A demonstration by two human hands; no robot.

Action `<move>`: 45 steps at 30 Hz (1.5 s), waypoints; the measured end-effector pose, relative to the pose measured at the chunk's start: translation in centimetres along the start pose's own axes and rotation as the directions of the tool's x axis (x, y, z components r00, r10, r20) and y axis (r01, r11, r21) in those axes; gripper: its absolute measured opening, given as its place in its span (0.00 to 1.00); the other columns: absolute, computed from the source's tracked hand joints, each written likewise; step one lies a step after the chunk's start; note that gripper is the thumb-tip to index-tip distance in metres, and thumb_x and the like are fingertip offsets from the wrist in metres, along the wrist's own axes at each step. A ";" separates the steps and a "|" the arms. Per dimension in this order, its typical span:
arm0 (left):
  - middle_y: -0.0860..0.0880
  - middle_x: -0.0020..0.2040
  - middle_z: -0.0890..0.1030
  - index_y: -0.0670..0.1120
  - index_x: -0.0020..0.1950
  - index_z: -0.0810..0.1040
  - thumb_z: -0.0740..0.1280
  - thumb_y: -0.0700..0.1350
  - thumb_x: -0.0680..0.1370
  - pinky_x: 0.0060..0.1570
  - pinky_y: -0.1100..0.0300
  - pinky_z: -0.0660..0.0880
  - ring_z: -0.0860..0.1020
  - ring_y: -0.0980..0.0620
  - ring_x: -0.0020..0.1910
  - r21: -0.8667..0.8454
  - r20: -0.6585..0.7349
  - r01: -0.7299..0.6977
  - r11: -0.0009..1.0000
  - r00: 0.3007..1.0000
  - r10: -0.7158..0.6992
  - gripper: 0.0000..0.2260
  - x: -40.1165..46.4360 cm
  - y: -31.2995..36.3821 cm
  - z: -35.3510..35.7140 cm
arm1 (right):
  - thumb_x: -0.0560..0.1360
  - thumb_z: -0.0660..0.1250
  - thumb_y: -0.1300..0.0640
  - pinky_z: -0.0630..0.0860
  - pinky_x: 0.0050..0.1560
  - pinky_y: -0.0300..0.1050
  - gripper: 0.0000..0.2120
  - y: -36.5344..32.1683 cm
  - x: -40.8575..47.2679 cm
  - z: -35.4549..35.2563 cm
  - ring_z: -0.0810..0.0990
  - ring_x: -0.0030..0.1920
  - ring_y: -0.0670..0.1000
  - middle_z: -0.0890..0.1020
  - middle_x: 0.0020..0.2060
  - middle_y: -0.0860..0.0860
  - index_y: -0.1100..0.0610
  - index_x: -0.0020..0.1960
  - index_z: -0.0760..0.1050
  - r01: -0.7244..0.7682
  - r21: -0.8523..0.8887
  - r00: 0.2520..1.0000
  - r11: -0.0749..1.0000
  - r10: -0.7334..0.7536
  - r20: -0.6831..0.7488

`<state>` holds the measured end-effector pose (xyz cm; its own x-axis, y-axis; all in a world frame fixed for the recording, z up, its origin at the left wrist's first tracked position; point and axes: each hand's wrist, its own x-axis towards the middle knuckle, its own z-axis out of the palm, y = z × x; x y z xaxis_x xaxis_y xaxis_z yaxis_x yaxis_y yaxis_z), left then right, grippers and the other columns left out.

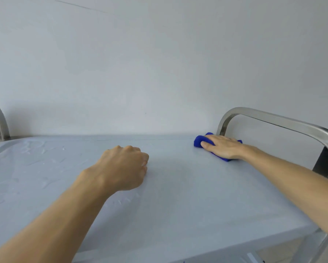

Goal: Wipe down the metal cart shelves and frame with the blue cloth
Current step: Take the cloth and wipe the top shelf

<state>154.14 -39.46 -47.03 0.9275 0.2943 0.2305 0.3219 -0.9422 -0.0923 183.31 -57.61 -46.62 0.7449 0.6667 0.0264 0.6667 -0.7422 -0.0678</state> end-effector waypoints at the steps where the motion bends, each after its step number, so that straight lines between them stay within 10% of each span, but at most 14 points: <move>1: 0.55 0.57 0.77 0.54 0.58 0.76 0.55 0.52 0.82 0.46 0.57 0.71 0.77 0.45 0.52 0.010 -0.002 -0.002 1.000 1.000 0.002 0.12 0.1 0.0 0.0 | 0.80 0.47 0.34 0.63 0.68 0.59 0.24 -0.4 1.5 0.1 0.67 0.71 0.56 0.72 0.65 0.47 0.44 0.69 0.66 -0.047 0.001 0.999 0.999 0.047 0.001; 6: 0.53 0.59 0.77 0.54 0.59 0.77 0.57 0.48 0.81 0.47 0.56 0.72 0.77 0.45 0.54 -0.009 0.023 0.034 0.999 0.999 -0.034 0.12 0.1 -0.1 -0.1 | 0.78 0.44 0.31 0.49 0.76 0.62 0.33 -8.8 4.5 1.3 0.48 0.80 0.54 0.53 0.80 0.42 0.42 0.79 0.51 0.053 0.024 0.997 0.998 -0.054 0.052; 13: 0.45 0.51 0.74 0.44 0.52 0.68 0.55 0.32 0.74 0.38 0.55 0.67 0.72 0.43 0.42 -0.108 -0.102 0.257 0.960 0.958 -0.268 0.10 0.0 -1.2 -0.6 | 0.76 0.51 0.35 0.63 0.68 0.57 0.15 -14.9 -4.7 1.6 0.69 0.61 0.48 0.73 0.54 0.35 0.34 0.62 0.64 0.513 0.091 0.854 0.854 -0.518 0.045; 17: 0.45 0.48 0.74 0.42 0.51 0.68 0.55 0.33 0.75 0.37 0.54 0.69 0.75 0.42 0.41 -0.159 -0.160 0.234 0.959 0.953 -0.259 0.08 0.3 -1.3 -0.4 | 0.81 0.52 0.37 0.56 0.70 0.40 0.26 -13.2 -10.8 1.2 0.62 0.69 0.41 0.68 0.70 0.39 0.41 0.77 0.57 0.631 0.174 0.762 0.756 -0.646 0.044; 21: 0.45 0.54 0.77 0.44 0.55 0.70 0.55 0.38 0.78 0.41 0.51 0.73 0.76 0.41 0.44 -0.175 -0.214 0.205 0.963 0.947 -0.241 0.08 -0.1 -1.6 -0.5 | 0.84 0.55 0.45 0.59 0.69 0.28 0.22 -11.0 -14.0 -0.2 0.66 0.63 0.26 0.68 0.71 0.35 0.45 0.77 0.62 0.468 0.517 0.863 0.716 -0.496 -0.095; 29: 0.55 0.52 0.79 0.50 0.52 0.79 0.60 0.48 0.82 0.50 0.52 0.78 0.79 0.53 0.48 -0.447 -0.318 -0.087 0.890 0.946 -0.067 0.08 -0.2 0.1 -0.9 | 0.84 0.53 0.58 0.68 0.66 0.45 0.16 -4.4 -14.8 1.8 0.72 0.68 0.52 0.74 0.67 0.50 0.55 0.69 0.71 0.130 0.280 0.970 0.951 -0.063 -0.234; 37: 0.57 0.71 0.71 0.58 0.72 0.68 0.50 0.65 0.81 0.69 0.49 0.63 0.69 0.51 0.69 -0.293 0.132 -0.093 0.952 0.982 0.136 0.24 1.3 6.4 -0.7 | 0.81 0.51 0.63 0.70 0.66 0.49 0.20 -4.0 -14.2 3.2 0.73 0.67 0.55 0.74 0.69 0.50 0.53 0.69 0.72 0.080 0.225 0.975 0.971 -0.030 -0.219; 45: 0.62 0.81 0.48 0.66 0.79 0.46 0.50 0.68 0.80 0.77 0.56 0.44 0.49 0.60 0.79 -0.241 0.259 -0.198 0.950 0.930 0.260 0.29 -4.8 4.8 -1.2 | 0.83 0.50 0.59 0.70 0.66 0.50 0.17 -3.8 -14.7 3.2 0.74 0.65 0.55 0.75 0.67 0.51 0.55 0.66 0.73 0.128 0.193 0.974 0.973 -0.087 -0.208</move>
<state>151.02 -45.57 -47.37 0.9957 0.0700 -0.0605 0.0759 -0.9921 0.1003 169.73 -64.36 -49.91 0.6732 0.6996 0.2394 0.7389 -0.6239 -0.2547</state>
